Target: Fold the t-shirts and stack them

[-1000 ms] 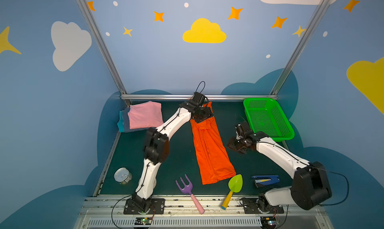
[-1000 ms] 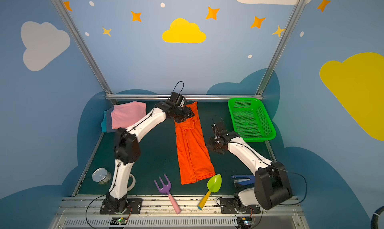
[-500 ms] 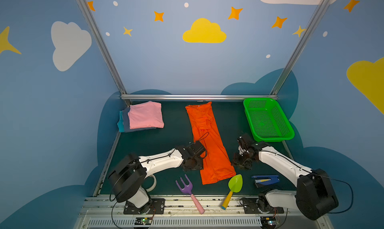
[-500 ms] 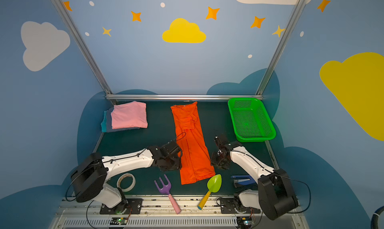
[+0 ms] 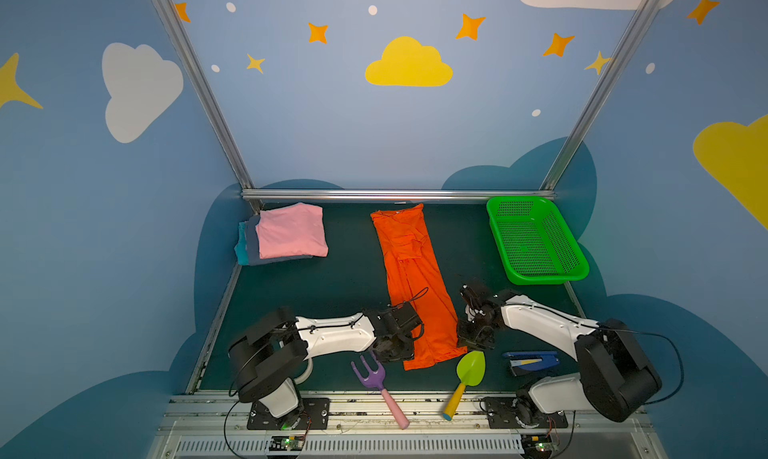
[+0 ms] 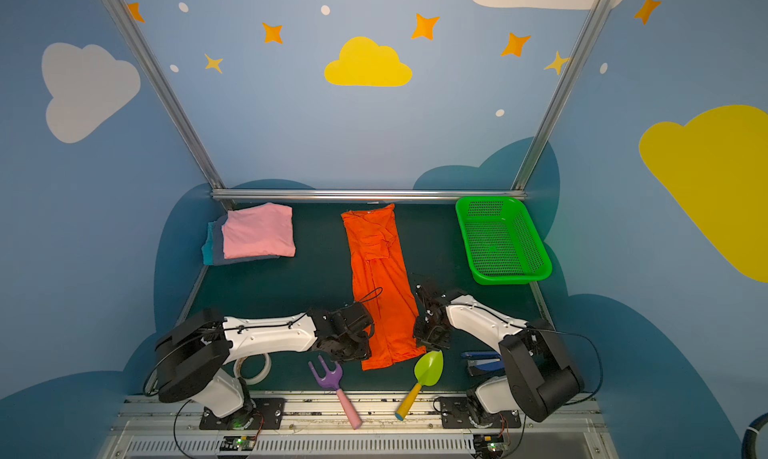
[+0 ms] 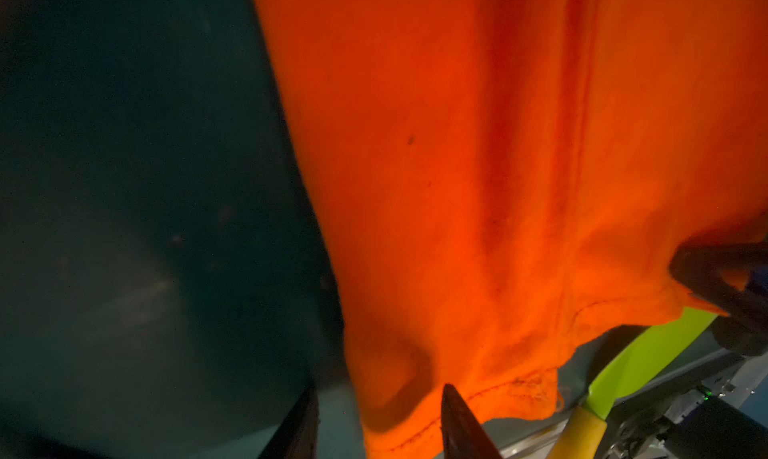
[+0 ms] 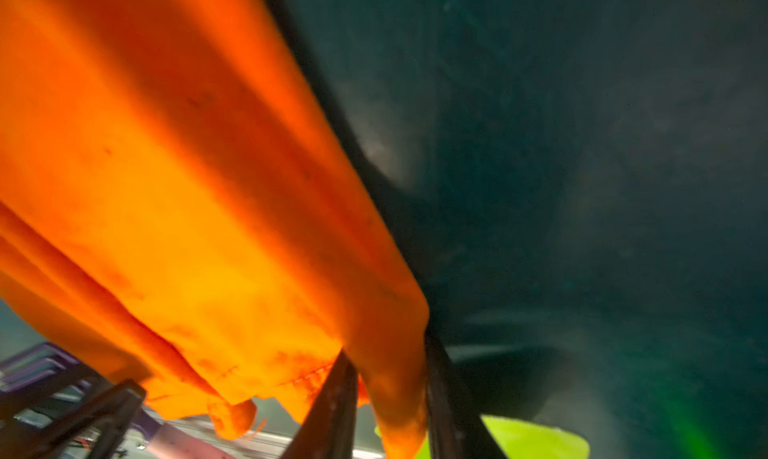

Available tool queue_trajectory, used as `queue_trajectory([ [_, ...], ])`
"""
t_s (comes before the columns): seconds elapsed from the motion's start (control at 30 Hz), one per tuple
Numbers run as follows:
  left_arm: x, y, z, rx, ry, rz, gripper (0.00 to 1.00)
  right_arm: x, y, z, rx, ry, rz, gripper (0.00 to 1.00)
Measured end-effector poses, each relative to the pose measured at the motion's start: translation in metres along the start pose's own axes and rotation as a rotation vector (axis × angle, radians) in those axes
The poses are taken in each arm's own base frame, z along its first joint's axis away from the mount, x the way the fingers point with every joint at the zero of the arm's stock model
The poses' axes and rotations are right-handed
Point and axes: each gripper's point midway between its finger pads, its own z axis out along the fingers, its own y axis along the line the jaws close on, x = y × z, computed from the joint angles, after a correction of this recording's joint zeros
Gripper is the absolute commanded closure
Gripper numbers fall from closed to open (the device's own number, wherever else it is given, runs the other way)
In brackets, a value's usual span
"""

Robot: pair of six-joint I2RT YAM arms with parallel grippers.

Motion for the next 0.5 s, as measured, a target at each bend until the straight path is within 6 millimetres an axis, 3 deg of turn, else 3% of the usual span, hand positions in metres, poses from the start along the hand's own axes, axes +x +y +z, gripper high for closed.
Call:
queue_trajectory([
  [0.13, 0.004, 0.003, 0.003, -0.01, 0.02, -0.014, 0.94, -0.001, 0.002, 0.0, -0.007, -0.003, 0.001, 0.97],
  [0.33, 0.0, -0.002, 0.004, -0.017, 0.052, -0.027, 0.96, -0.005, 0.012, -0.008, -0.041, -0.002, 0.0, 1.0],
  [0.5, -0.029, 0.003, -0.017, 0.026, 0.027, -0.099, 0.96, -0.037, 0.047, -0.042, -0.151, -0.057, -0.015, 1.0],
])
